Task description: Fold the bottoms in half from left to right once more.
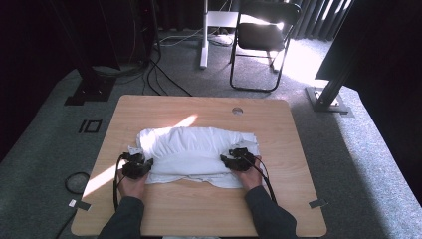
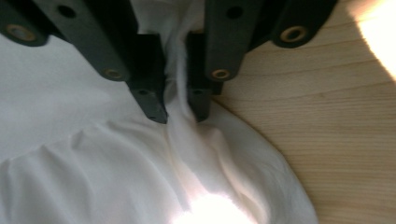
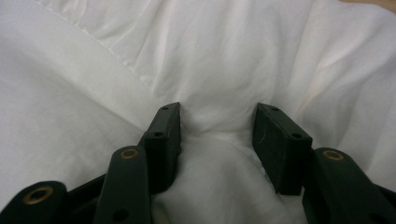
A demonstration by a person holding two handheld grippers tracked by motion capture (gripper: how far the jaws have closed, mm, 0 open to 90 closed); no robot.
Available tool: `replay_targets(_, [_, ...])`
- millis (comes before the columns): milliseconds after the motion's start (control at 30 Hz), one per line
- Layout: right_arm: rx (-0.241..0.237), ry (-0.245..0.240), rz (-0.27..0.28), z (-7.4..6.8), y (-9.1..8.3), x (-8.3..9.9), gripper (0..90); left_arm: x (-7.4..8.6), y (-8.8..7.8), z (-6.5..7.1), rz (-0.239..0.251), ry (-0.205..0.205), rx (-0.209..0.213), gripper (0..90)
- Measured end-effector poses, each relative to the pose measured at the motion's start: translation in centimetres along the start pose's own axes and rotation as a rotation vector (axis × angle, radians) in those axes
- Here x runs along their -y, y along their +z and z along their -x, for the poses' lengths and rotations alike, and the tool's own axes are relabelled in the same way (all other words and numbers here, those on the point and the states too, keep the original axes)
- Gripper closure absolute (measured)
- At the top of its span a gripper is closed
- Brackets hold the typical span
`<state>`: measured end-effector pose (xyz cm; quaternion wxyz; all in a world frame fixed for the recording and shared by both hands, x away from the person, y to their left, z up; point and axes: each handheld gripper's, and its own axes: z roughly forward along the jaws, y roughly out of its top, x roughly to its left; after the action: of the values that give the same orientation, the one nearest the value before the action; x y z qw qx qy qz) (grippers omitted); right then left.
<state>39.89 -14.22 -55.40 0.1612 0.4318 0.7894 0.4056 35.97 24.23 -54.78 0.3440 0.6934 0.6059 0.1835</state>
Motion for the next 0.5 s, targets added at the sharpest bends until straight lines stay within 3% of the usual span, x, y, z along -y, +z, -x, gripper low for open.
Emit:
replay_targets(67, [-0.003,0.001,-0.002,0.0,-0.1,0.0,50.8,0.0,-0.3,-0.8,0.033,-0.022,0.041,84.5])
replay_targets(133, [-0.005,0.0,-0.007,0.0,-0.1,0.0,50.8,-0.1,-1.2,-1.5,0.101,-0.051,0.101,85.1])
replay_targets(200, [-0.004,-0.01,-0.016,-0.1,-0.3,0.0,50.8,-0.4,-2.4,-2.0,0.186,-0.052,0.163,85.1])
replay_targets(300, [-0.007,-0.012,-0.03,-0.1,-0.4,-0.1,50.8,-1.0,-4.0,-2.4,0.27,-0.049,0.246,85.3])
replay_targets(433, [0.003,-0.023,-0.041,-0.3,-1.3,-0.9,48.5,-2.4,-5.1,-1.8,0.3,-0.008,0.276,85.3])
replay_targets(500, [0.004,-0.017,-0.001,-0.5,-2.1,-1.7,45.8,-3.1,-5.3,-1.4,0.306,0.005,0.282,85.3])
